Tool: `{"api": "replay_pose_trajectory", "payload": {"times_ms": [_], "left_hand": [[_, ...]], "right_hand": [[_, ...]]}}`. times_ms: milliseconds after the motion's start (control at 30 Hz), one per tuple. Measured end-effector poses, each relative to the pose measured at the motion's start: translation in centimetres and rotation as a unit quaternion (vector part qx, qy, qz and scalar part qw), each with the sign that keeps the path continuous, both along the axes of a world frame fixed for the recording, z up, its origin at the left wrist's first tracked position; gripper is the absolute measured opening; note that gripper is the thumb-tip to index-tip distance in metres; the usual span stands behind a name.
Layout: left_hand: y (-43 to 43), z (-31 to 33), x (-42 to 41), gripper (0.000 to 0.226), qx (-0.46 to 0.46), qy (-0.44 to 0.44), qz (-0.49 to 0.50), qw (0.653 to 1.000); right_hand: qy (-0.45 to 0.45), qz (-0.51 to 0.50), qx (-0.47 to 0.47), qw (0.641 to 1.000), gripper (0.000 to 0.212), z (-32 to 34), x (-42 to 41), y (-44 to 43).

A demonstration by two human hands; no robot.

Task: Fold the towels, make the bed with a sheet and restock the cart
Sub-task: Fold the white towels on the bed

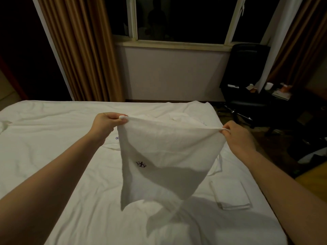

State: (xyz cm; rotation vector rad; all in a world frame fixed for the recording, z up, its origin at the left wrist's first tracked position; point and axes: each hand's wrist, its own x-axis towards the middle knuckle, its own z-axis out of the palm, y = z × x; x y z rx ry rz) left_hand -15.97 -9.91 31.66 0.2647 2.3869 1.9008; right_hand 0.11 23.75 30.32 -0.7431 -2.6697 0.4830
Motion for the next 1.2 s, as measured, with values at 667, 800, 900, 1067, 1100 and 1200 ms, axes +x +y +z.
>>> {"api": "replay_pose_trajectory", "payload": {"times_ms": [667, 800, 900, 1067, 1100, 1200], "left_hand": [[-0.4, -7.5, -1.7, 0.020, 0.043, -0.001, 0.009, 0.999], [-2.8, -14.0, 5.7, 0.024, 0.044, -0.124, 0.021, 0.991], [-4.5, -17.9, 9.9, 0.021, 0.014, -0.190, 0.026, 0.981], [-6.6, -21.0, 13.5, 0.009, -0.103, -0.221, -0.060, 0.968], [-6.9, -21.5, 14.0, 0.007, -0.119, -0.232, -0.073, 0.963], [-7.0, -23.3, 15.3, 0.007, -0.137, -0.255, -0.068, 0.955]], "right_hand": [[0.131, 0.034, -0.065, 0.989, 0.017, -3.1, -0.4, 1.2], [0.021, 0.062, -0.136, 0.989, 0.016, -9.1, 4.8, -0.1], [-0.043, 0.057, -0.207, 0.976, 0.015, -12.9, 7.8, -1.5], [-0.118, 0.055, -0.253, 0.959, 0.013, -16.1, 10.9, -1.8], [-0.141, 0.055, -0.258, 0.954, 0.016, -16.6, 11.2, -1.6], [-0.187, 0.052, -0.264, 0.945, 0.021, -18.1, 11.8, -1.4]]}}
